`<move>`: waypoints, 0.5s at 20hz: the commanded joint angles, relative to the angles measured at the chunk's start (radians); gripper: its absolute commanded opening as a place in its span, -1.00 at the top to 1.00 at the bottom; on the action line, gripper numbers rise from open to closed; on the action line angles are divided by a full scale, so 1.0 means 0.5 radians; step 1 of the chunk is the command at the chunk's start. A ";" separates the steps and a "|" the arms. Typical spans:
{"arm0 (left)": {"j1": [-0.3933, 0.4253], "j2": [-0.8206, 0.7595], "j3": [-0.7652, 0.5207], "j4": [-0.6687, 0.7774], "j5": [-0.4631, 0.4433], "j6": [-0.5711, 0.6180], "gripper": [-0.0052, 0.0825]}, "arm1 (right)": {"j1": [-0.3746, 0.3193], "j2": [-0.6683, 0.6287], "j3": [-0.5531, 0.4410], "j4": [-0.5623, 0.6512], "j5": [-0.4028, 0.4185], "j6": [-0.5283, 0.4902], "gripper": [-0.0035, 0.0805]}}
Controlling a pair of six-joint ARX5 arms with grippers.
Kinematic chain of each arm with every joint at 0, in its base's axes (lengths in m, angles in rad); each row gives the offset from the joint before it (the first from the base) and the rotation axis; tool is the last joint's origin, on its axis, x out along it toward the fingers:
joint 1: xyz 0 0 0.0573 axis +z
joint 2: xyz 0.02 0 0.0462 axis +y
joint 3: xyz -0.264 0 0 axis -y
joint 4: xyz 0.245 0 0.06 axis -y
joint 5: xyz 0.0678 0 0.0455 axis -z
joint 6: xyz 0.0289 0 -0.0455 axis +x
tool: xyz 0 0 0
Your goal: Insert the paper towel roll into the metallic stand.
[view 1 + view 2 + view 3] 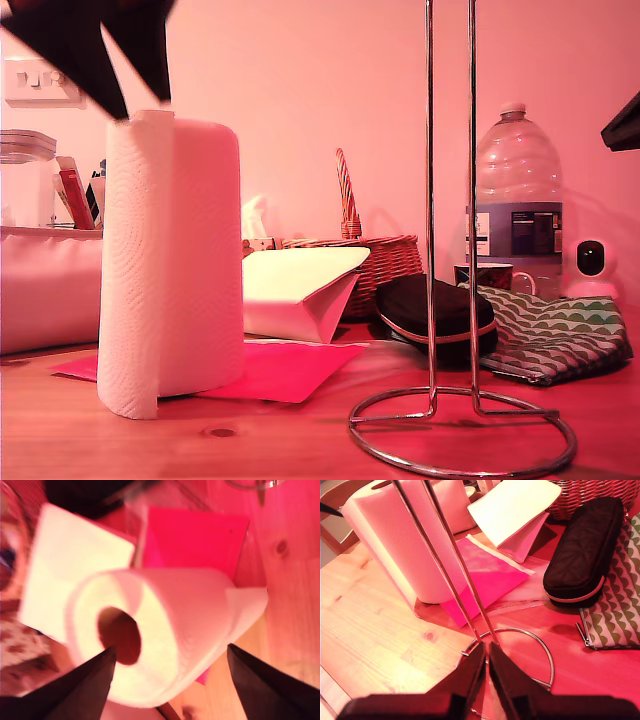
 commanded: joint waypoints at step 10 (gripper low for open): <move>0.026 0.080 0.002 0.076 0.011 0.104 -0.57 | 0.009 0.011 -0.012 0.018 -0.013 -0.003 0.94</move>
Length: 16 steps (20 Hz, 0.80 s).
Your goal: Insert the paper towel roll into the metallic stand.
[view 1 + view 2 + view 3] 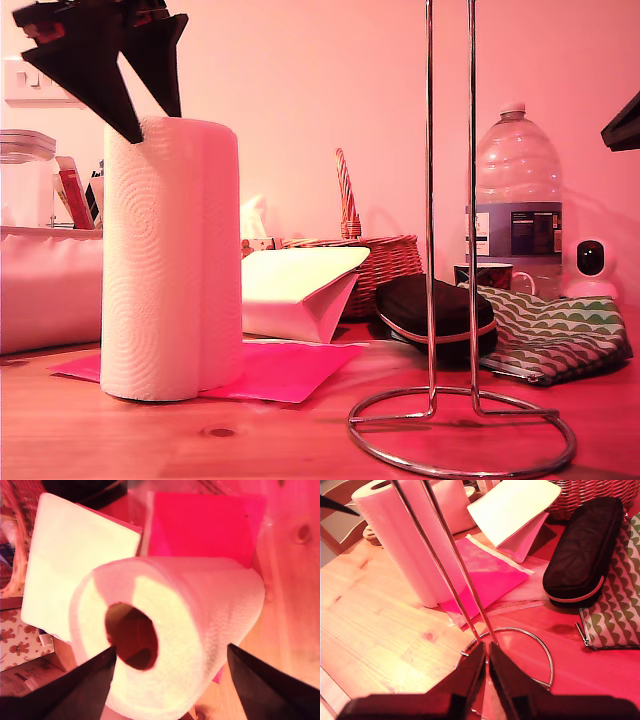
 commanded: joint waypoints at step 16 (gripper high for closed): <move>0.005 0.164 0.002 -0.060 0.103 -0.120 0.03 | 0.009 0.011 -0.013 0.018 -0.013 0.000 0.94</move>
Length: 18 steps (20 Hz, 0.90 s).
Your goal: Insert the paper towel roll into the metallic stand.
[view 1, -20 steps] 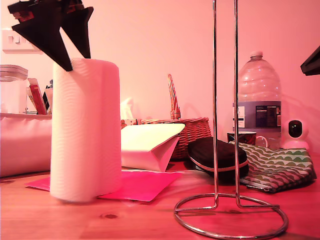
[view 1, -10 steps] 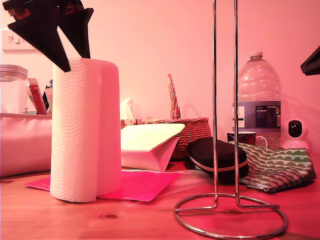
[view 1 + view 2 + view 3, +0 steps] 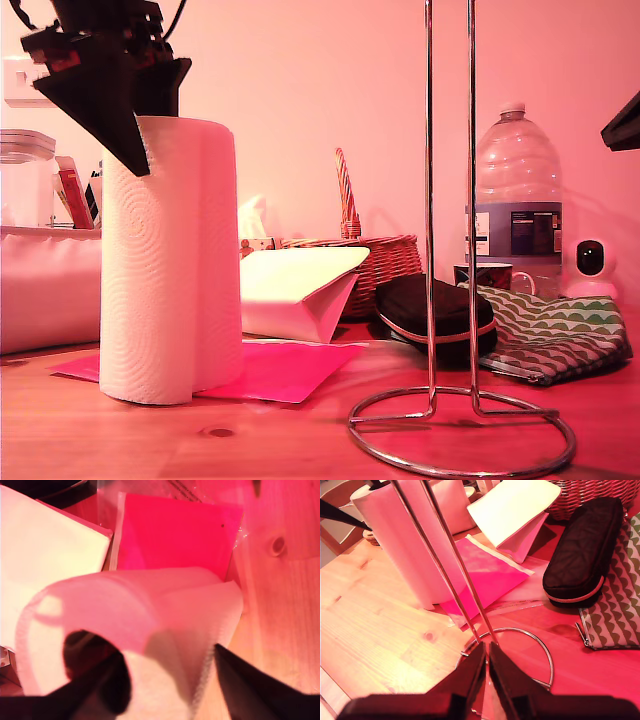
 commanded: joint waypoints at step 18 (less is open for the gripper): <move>-0.087 0.003 0.346 -0.304 0.014 -0.283 0.94 | 0.009 0.011 -0.013 0.017 -0.011 0.002 0.91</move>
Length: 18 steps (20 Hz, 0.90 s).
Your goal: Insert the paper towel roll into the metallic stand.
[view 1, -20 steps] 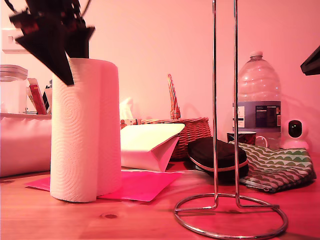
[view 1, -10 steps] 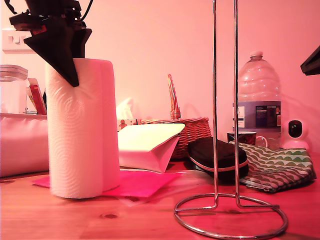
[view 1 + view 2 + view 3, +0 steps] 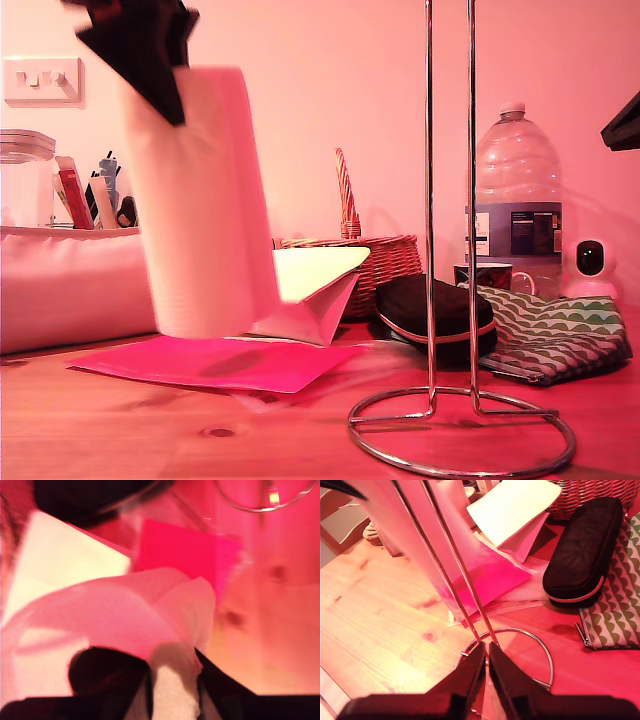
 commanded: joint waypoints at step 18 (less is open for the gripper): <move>-0.164 0.001 1.008 -0.353 0.320 -0.812 0.94 | 0.035 0.703 -0.013 0.568 0.027 -0.181 0.95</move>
